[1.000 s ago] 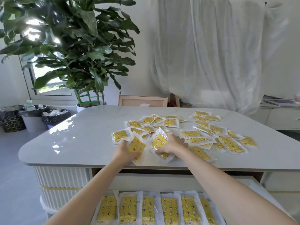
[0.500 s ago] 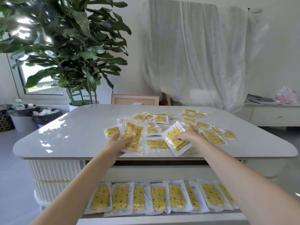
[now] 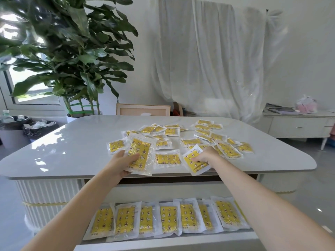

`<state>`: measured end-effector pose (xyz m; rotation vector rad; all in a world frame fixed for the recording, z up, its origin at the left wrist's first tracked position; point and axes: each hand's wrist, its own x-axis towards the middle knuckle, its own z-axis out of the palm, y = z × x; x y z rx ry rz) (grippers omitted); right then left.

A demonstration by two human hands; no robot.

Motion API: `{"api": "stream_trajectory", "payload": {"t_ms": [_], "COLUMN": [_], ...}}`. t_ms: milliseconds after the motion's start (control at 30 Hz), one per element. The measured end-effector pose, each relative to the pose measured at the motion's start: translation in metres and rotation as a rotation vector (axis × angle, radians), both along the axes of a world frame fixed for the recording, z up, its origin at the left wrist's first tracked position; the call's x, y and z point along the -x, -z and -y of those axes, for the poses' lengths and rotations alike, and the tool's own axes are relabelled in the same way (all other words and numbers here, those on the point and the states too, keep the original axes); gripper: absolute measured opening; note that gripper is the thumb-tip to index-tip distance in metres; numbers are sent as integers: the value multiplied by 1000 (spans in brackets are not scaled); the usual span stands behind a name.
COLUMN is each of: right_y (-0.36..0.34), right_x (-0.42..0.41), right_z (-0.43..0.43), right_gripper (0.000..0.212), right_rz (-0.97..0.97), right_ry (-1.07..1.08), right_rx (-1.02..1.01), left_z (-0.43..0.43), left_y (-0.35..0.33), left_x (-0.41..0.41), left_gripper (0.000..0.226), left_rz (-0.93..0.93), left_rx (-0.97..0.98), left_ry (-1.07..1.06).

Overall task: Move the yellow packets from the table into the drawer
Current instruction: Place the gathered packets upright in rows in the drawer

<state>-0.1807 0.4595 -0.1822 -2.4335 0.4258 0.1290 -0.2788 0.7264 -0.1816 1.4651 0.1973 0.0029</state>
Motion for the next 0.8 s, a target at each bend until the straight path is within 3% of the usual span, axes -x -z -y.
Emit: {"api": "stream_trajectory", "payload": {"t_ms": [100, 200, 367, 500, 800], "right_y": [21, 30, -8, -6, -5], "right_x": [-30, -46, 22, 32, 53], "right_z": [11, 20, 4, 10, 25], "right_gripper": [83, 78, 60, 70, 96], "right_rz": [-50, -64, -95, -24, 34], "right_ry": [-50, -73, -70, -74, -31], "right_rx": [6, 22, 23, 54, -103], "left_z": [2, 3, 3, 1, -5], "left_y": [-2, -4, -4, -1, 3], "left_x": [5, 11, 22, 28, 43], "left_gripper": [33, 30, 24, 28, 34], "left_rz": [-9, -10, 0, 1, -23], "left_rx": [-3, 0, -25, -87, -143], "left_ry": [1, 2, 18, 39, 38]}}
